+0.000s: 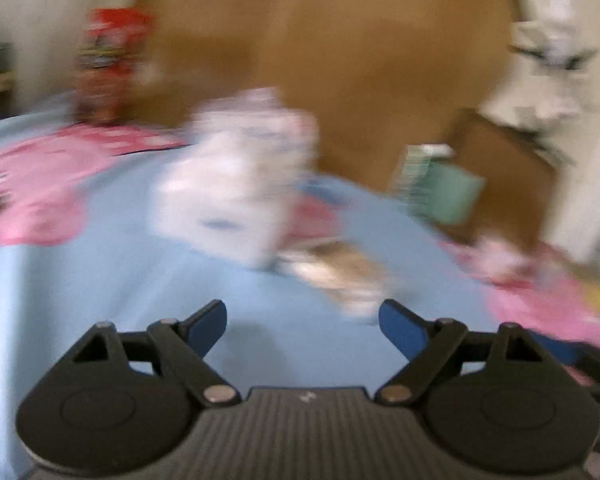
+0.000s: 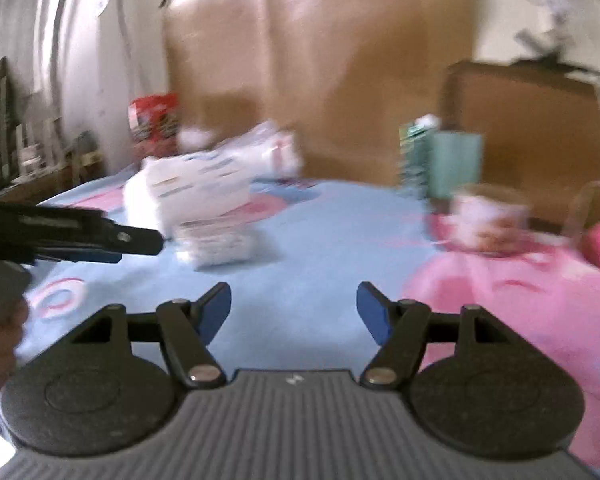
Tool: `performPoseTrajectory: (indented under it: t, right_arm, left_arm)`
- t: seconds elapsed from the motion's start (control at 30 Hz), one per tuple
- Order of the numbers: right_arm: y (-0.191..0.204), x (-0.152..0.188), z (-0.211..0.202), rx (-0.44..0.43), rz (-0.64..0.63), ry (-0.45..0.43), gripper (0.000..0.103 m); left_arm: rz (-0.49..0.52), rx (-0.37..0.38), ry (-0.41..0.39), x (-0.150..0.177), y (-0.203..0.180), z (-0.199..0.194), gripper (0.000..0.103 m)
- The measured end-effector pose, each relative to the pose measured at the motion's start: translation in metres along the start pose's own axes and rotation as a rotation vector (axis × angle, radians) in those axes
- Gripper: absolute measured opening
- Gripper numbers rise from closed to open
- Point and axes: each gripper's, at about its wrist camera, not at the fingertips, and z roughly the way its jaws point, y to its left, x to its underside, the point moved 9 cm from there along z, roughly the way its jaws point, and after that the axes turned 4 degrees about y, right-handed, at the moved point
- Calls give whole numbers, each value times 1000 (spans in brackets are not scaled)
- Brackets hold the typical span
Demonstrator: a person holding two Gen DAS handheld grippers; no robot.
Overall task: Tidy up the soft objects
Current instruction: 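Move both grippers to the cotton swab pack and close around it, then lift the cotton swab pack with both grippers and lower it into the tin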
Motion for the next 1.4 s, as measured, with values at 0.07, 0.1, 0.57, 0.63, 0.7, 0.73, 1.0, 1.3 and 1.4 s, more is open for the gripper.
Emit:
performPoseTrajectory:
  t: [0.07,0.1,0.57,0.63,0.7,0.73,1.0,1.3,1.4]
  right_arm:
    - [14,-11,20,-43,-21,20,72]
    - [19,-15,30,-43,-41,31,73]
    - [45,-26,96,-74,-91,196,56]
    - [42,-23,92,-54,-77,191,55]
    - [36,-20,86,-33,-75,187,55]
    - [32,-18,80,-18,-75,184,55]
    - [-24,10,23,102,-21,156,56]
    - [-68,70,-81,257,82,62,55]
    - [-76,88,-108,317,123,14,57]
  left_arm:
    - [-57,57,-25,-2,7,-4,87]
    - [-56,55,-31,-2,7,-5,87]
    - [-57,48,-44,2,7,-8,81]
    - [-43,38,-40,2,5,-8,81]
    - [-21,26,-33,3,2,-7,84]
    - [-5,19,-28,3,0,-6,84]
    - [99,-41,18,9,-22,0,89]
    - [221,375,213,60,-155,-9,75]
    - [256,490,313,81,-196,-11,71]
